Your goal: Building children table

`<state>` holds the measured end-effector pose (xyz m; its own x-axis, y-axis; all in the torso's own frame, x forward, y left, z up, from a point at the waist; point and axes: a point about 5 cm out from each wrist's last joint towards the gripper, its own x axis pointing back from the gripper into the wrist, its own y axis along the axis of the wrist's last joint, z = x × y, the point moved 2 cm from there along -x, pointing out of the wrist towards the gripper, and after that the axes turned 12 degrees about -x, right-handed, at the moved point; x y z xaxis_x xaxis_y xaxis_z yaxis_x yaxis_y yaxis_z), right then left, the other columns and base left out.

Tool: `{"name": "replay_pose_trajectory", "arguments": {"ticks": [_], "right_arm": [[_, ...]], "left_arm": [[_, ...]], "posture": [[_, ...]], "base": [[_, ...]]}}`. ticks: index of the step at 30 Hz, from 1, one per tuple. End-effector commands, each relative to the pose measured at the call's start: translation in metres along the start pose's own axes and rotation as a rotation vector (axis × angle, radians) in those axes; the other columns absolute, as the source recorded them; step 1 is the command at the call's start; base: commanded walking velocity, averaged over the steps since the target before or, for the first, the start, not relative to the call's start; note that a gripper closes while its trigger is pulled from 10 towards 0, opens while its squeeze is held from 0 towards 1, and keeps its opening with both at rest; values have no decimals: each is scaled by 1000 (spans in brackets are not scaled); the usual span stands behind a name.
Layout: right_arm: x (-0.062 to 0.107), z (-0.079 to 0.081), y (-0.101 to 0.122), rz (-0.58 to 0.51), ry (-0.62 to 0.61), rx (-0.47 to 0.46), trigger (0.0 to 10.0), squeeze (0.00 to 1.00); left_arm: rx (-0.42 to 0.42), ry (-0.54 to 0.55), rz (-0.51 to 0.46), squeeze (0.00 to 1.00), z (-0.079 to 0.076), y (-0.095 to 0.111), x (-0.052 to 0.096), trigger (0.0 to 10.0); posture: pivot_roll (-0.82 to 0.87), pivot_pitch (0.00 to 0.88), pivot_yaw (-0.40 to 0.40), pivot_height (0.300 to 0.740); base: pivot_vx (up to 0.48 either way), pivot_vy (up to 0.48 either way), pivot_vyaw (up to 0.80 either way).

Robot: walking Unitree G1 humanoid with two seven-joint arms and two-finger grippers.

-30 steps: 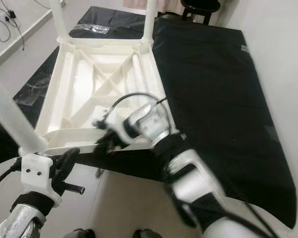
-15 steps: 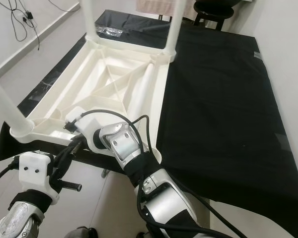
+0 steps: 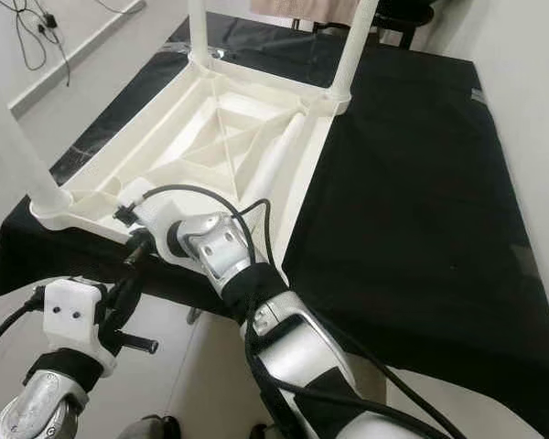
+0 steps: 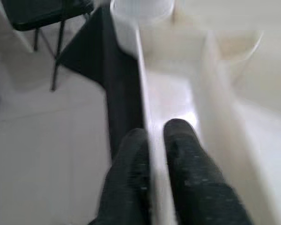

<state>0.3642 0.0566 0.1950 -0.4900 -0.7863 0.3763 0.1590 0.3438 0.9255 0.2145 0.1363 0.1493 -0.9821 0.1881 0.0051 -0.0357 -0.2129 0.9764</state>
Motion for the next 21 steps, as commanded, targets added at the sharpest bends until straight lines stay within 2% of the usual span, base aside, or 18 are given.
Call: {"name": "replay_pose_trajectory", "arguments": {"ticks": [1,4,7,10,11,12,13,14,15,16,17,18,21], "right_arm": [[7,-19,13,-44,-126,111,10000,1000],[15,-37,22,-67,-212,192,10000,1000],[18,-42,24,-73,-230,224,10000,1000],[25,-52,15,-16,-226,342,10000,1000],[27,-50,9,9,-172,342,10000,1000],[27,-50,9,9,-172,342,10000,1000],[30,-47,6,6,-86,291,10000,965],[30,-47,6,6,-86,291,10000,965],[33,-44,6,-15,-18,233,10000,263],[33,-44,6,-15,-18,233,10000,263],[38,-44,9,-52,25,174,10000,263],[44,-48,15,-103,35,130,10000,0],[52,-54,23,-165,34,89,10000,0]], "left_arm": [[-4,-8,16,0,-1,-3,3,10000],[-6,-6,18,0,0,-4,3,10000],[-7,-6,18,0,0,-4,3,10000],[-9,-12,20,0,0,-4,2,10000],[-10,-13,20,0,0,-4,2,10000],[-10,-13,20,0,0,-4,2,10000],[-10,-15,20,0,0,-5,2,10000],[-10,-15,20,0,0,-5,2,10000],[-11,-15,21,0,0,-5,2,10000],[-11,-15,21,0,0,-5,2,10000],[-11,-16,20,0,1,-5,2,10000],[-11,-18,21,0,1,-5,1,10000],[-12,-20,20,0,1,-6,1,10000]], "posture": [[56,164,-70,740],[53,163,-65,740],[53,163,-65,740],[46,161,-55,740],[46,160,-54,740],[46,160,-54,740],[47,157,-51,740],[47,157,-51,740],[47,157,-51,740],[47,157,-51,740],[46,157,-51,740],[41,150,-49,740],[40,149,-48,740]], "base": [[0,0,0],[0,0,0],[0,0,0],[0,0,0],[0,0,0],[0,0,0],[0,0,0],[0,0,0],[0,0,0],[0,0,0],[0,0,0],[0,0,0],[0,0,0]]}}
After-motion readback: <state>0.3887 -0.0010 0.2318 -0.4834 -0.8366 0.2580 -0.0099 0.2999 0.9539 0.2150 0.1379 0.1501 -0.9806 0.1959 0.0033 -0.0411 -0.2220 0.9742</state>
